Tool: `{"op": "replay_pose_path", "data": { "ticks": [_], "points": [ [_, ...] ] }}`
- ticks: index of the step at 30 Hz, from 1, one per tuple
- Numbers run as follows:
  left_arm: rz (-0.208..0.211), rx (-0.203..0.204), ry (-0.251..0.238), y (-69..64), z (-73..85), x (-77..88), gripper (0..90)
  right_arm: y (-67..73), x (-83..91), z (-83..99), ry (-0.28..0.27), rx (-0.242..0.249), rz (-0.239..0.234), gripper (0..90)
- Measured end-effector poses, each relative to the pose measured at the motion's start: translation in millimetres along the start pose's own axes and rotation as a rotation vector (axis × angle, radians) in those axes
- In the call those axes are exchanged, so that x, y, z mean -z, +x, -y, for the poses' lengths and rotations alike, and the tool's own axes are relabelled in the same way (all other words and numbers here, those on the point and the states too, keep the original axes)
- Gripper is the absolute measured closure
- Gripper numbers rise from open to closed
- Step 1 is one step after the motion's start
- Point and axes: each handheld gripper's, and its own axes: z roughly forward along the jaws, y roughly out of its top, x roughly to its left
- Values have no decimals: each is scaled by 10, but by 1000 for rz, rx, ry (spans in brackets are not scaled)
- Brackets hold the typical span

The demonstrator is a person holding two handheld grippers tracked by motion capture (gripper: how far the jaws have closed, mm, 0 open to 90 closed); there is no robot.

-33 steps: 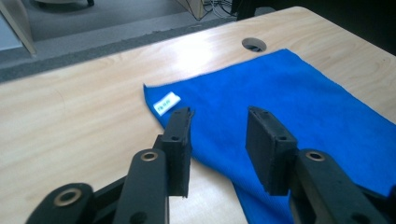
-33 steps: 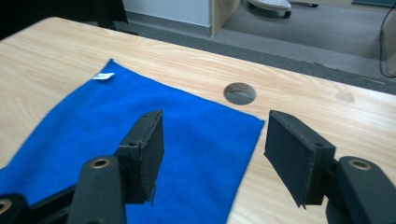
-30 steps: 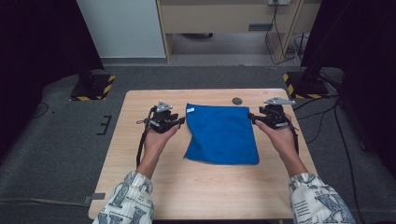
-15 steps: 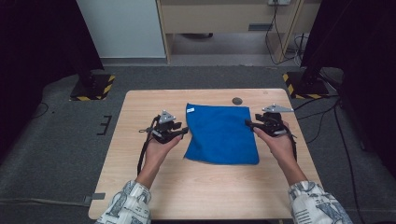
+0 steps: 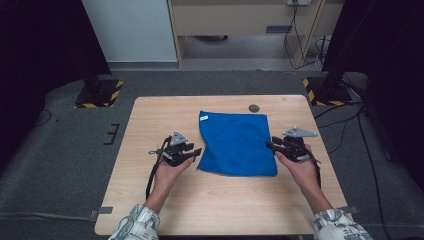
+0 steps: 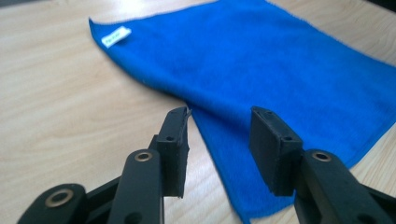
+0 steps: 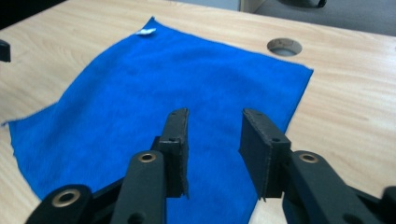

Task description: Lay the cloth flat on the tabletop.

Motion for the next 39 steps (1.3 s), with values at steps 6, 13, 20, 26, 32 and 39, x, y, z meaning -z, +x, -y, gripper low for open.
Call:
{"op": "replay_pose_path", "data": {
  "ticks": [6, 13, 20, 26, 32, 39],
  "points": [
    [2, -8, 28, -12, 114, -43, 583, 86, 52, 196, 17, 20, -16, 657],
    [12, -40, 77, -57, 222, -112, 587, 124, 132, 403, 32, 27, -20, 642],
    [21, -28, 102, -122, 295, -176, 567, 106, 140, 503, 59, 20, -8, 546],
    [5, -80, 136, -200, 335, -251, 562, 147, 150, 549, 89, 12, -12, 494],
    [4, -111, 141, -238, 340, -241, 705, 153, 142, 591, 110, 17, -10, 492],
    [21, -121, 150, -273, 333, -243, 834, 170, 55, 674, 185, 19, 4, 505]
  ]
}}
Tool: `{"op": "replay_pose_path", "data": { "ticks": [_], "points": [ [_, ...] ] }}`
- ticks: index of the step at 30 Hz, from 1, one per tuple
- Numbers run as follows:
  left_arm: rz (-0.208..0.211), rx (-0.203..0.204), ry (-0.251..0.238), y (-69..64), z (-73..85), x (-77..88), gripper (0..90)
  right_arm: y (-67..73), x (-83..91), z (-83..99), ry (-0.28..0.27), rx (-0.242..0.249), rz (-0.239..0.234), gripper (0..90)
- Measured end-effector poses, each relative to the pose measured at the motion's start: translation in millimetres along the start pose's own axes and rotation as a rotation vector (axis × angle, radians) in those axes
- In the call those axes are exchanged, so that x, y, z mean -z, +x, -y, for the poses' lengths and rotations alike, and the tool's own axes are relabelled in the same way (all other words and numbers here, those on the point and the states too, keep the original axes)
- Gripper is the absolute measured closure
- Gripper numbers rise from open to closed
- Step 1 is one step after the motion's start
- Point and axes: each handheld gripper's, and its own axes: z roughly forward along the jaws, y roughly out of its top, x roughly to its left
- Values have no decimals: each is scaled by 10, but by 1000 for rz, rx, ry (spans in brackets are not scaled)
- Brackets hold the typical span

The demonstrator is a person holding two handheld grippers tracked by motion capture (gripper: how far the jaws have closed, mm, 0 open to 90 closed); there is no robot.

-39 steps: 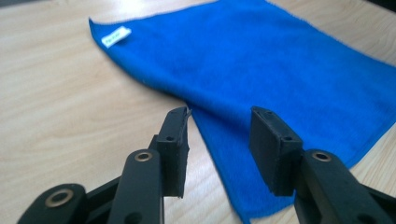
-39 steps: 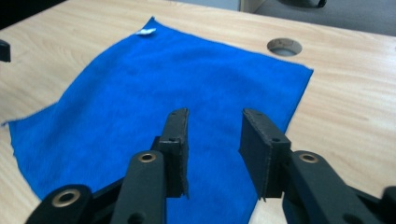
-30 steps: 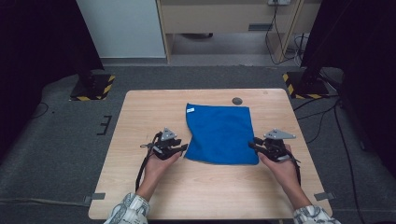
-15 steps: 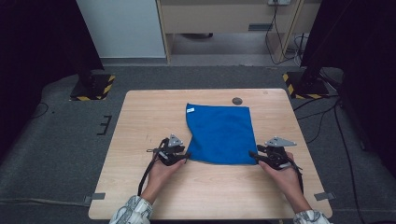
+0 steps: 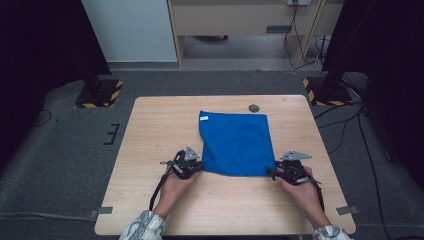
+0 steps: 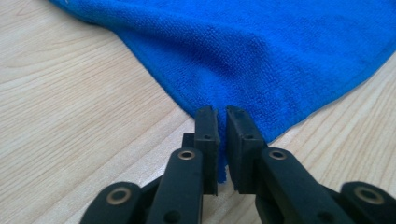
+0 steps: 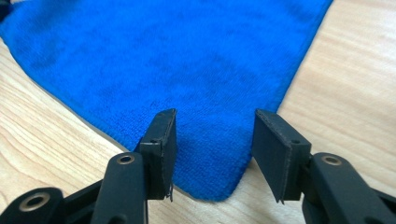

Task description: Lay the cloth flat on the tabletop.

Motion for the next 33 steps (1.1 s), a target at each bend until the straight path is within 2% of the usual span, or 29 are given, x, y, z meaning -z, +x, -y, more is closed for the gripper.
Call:
{"op": "replay_pose_path", "data": {
  "ticks": [3, 5, 11, 15, 22, 30, 32, 33],
  "points": [
    [1, 3, 3, -2, 0, 4, 859, 34, -43, 10, 21, 11, 0, 527],
    [-6, -2, 6, -11, 1, 11, 866, 65, -58, 10, 26, 37, 13, 551],
    [-18, -5, 21, -21, 33, 77, 877, 76, -40, 14, 32, 59, 26, 764],
    [-16, -4, 25, -26, 61, 141, 878, 101, -28, 14, 43, 74, 16, 867],
    [10, -15, 19, -160, 108, 290, 878, 105, 37, 48, 62, 88, -9, 892],
    [48, -18, 36, -364, 198, 428, 875, 139, 260, 142, 66, 74, -32, 893],
    [45, -19, 40, -405, 227, 440, 854, 153, 309, 165, 74, 71, -42, 888],
    [33, -13, 37, -416, 240, 446, 806, 162, 320, 173, 74, 67, -42, 869]
  ]
}}
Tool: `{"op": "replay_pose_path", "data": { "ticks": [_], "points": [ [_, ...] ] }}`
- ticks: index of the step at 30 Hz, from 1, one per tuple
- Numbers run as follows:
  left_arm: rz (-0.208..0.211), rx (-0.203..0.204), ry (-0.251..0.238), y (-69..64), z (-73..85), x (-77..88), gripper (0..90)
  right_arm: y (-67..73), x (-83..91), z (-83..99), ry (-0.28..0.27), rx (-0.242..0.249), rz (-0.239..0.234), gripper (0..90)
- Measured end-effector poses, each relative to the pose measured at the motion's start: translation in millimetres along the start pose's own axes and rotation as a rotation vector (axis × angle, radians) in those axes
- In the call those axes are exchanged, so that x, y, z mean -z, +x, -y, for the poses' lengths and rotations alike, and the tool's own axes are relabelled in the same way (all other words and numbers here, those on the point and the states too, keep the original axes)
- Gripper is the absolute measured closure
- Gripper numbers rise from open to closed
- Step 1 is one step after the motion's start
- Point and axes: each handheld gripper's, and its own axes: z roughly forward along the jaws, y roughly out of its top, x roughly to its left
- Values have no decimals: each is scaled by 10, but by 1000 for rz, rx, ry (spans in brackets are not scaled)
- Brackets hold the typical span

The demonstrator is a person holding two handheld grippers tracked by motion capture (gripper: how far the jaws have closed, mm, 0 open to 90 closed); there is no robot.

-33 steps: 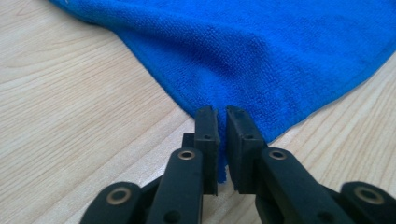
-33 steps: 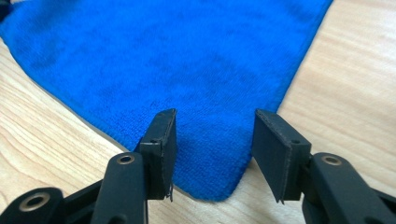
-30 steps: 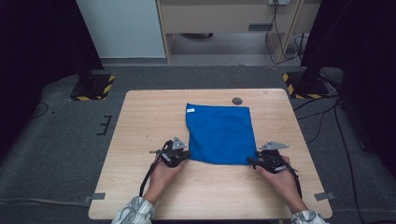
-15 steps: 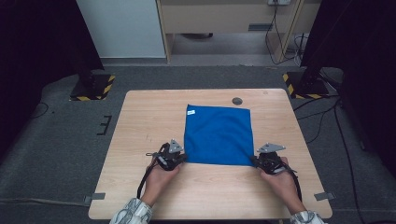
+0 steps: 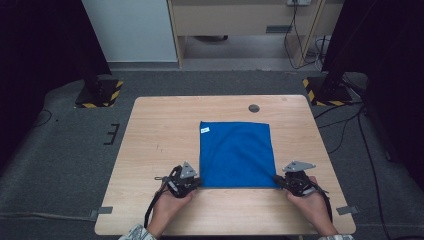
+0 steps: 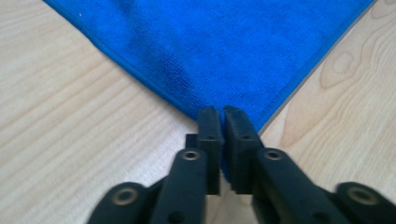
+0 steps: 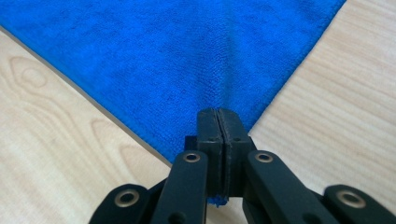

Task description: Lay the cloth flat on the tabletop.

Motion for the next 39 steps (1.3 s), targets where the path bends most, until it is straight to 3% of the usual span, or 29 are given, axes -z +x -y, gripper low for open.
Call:
{"op": "replay_pose_path", "data": {
  "ticks": [2, 6, 12, 16, 24, 32, 39],
  "points": [
    [-47, 12, -22, 6, 19, 20, 622, -2, 22, 5, -16, -16, 4, 744],
    [-80, 61, -91, 110, 18, 75, 416, -37, 48, -11, -61, -27, 12, 480],
    [-85, 80, -140, 220, 4, 95, 271, -31, -33, -41, -81, -36, 19, 273],
    [-87, 83, -153, 290, 4, 81, 206, 3, -92, -104, -107, -43, -4, 191],
    [-96, 109, -168, 380, 4, 100, 155, 116, -257, -273, -94, 1, -55, 129],
    [-112, 143, -170, 530, 50, 126, 140, 341, -401, -476, -79, 54, -93, 113],
    [-144, 149, -159, 630, 74, 146, 138, 563, -527, -611, -60, 104, -123, 175]
  ]
}}
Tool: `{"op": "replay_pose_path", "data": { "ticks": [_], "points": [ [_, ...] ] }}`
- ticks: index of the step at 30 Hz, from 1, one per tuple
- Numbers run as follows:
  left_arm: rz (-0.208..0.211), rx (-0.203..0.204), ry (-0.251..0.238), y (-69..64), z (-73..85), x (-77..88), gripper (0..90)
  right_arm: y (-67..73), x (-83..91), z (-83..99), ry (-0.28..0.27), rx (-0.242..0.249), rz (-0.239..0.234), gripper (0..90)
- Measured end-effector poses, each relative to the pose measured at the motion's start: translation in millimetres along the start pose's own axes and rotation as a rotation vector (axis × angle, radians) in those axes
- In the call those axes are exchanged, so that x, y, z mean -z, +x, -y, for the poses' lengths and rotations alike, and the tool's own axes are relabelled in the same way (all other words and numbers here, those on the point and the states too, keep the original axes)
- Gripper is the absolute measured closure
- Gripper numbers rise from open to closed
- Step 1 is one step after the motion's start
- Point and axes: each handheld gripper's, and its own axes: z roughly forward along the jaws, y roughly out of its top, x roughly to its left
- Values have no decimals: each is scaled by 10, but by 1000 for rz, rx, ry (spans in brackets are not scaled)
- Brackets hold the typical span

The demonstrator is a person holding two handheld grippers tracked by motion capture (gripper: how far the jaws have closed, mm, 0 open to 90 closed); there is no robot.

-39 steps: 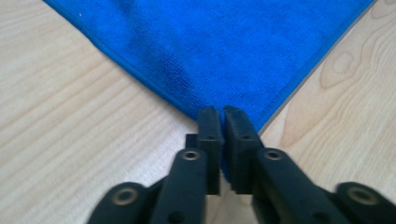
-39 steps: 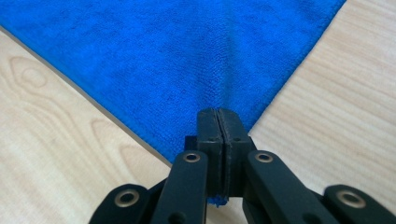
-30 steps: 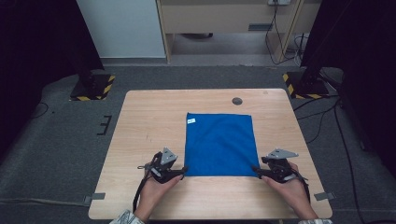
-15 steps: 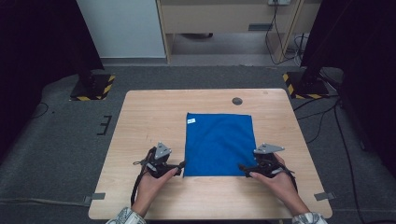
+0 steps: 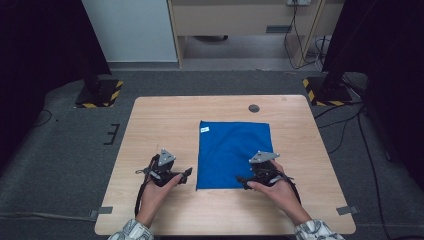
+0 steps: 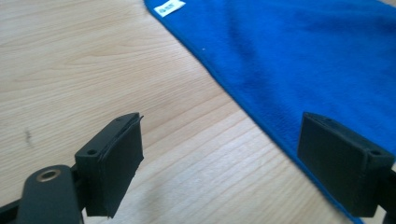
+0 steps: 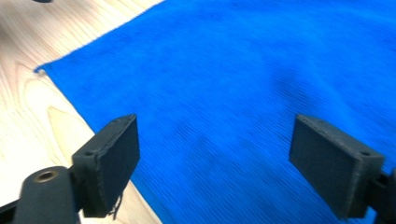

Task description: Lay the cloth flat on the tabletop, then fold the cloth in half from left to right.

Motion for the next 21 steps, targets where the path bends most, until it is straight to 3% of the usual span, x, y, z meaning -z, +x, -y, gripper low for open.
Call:
{"op": "replay_pose_path", "data": {
  "ticks": [8, 14, 21],
  "points": [
    [-29, 42, -8, 150, 20, 14, 140, 197, -159, -171, 19, 41, -29, 229],
    [-58, 64, -14, 265, 35, 40, 143, 360, -267, -321, 11, 73, -61, 357],
    [-71, 69, -22, 303, 36, 59, 145, 597, -393, -400, 30, 131, -114, 509]
  ]
}}
